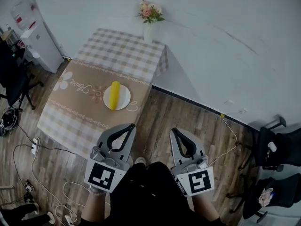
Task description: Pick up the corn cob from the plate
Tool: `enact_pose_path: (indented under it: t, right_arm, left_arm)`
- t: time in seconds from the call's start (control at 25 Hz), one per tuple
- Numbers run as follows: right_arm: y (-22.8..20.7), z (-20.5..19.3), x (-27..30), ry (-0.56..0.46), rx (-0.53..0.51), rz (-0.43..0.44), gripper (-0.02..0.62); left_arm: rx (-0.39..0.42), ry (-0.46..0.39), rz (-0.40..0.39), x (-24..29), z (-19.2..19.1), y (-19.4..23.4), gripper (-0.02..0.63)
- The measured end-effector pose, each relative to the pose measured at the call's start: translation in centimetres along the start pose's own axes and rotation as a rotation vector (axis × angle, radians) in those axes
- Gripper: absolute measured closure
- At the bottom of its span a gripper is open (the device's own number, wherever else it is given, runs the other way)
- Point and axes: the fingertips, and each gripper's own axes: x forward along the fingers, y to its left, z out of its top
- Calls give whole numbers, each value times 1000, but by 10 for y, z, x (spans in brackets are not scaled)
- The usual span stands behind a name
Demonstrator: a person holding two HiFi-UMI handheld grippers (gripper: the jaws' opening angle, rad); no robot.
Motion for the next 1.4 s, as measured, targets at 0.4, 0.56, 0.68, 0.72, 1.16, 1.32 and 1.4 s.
enact_pose_path:
  t: [0.4,0.56,0.68,0.72,1.16,1.32,1.4]
  right_arm:
    - [18,4,23,-8,-15,73,552]
    - [17,4,31,-17,-18,101,552]
    - [15,3,39,-18,-16,127,552]
    - [13,3,42,-19,-16,136,552]
    - [5,8,89,-19,-11,269,552]
    - [0,15,108,-23,-18,329,552]
    - [0,10,120,-30,-21,357,552]
  left_arm:
    - [-16,6,89,-16,-8,26,594]
    - [-13,8,125,-15,-9,33,594]
    - [-18,17,153,-13,-10,39,594]
    - [-20,20,163,-11,-10,41,594]
    - [-60,57,291,2,-11,71,594]
    - [-74,63,352,8,-6,85,594]
    - [-81,63,380,12,-12,94,594]
